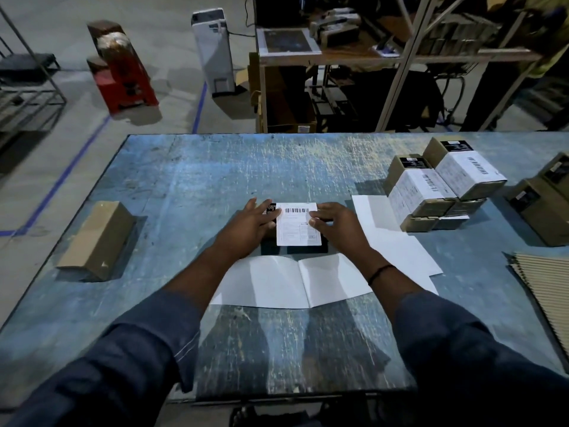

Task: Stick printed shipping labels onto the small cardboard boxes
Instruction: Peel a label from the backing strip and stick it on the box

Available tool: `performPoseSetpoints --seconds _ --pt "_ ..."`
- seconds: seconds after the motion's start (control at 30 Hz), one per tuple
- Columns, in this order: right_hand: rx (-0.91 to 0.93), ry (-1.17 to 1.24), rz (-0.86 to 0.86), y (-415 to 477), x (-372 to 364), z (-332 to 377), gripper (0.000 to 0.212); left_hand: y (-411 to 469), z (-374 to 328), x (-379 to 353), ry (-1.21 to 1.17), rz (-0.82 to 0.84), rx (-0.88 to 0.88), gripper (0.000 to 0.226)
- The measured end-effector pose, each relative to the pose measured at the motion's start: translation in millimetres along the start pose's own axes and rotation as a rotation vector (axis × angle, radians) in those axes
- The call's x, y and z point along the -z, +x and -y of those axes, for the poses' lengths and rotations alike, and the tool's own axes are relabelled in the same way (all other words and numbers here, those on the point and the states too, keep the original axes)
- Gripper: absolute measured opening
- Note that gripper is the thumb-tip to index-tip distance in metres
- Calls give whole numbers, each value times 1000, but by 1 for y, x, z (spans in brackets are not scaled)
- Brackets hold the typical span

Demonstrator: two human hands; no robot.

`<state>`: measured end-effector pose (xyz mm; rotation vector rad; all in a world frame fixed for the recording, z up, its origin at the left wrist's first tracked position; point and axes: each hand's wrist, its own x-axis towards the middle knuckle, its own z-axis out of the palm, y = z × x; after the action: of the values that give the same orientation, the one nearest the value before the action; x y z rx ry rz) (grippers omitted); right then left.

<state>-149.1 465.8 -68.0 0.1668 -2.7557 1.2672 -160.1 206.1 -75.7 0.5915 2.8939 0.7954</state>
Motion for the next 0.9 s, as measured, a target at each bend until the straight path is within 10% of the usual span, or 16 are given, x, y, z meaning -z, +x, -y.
performPoseSetpoints --seconds 0.33,0.9 --pt "42 10 26 5 2 -5 28 5 -21 -1 -43 -176 133 40" --pt "366 -310 -45 -16 -17 -29 46 1 -7 1 340 -188 -156 40"
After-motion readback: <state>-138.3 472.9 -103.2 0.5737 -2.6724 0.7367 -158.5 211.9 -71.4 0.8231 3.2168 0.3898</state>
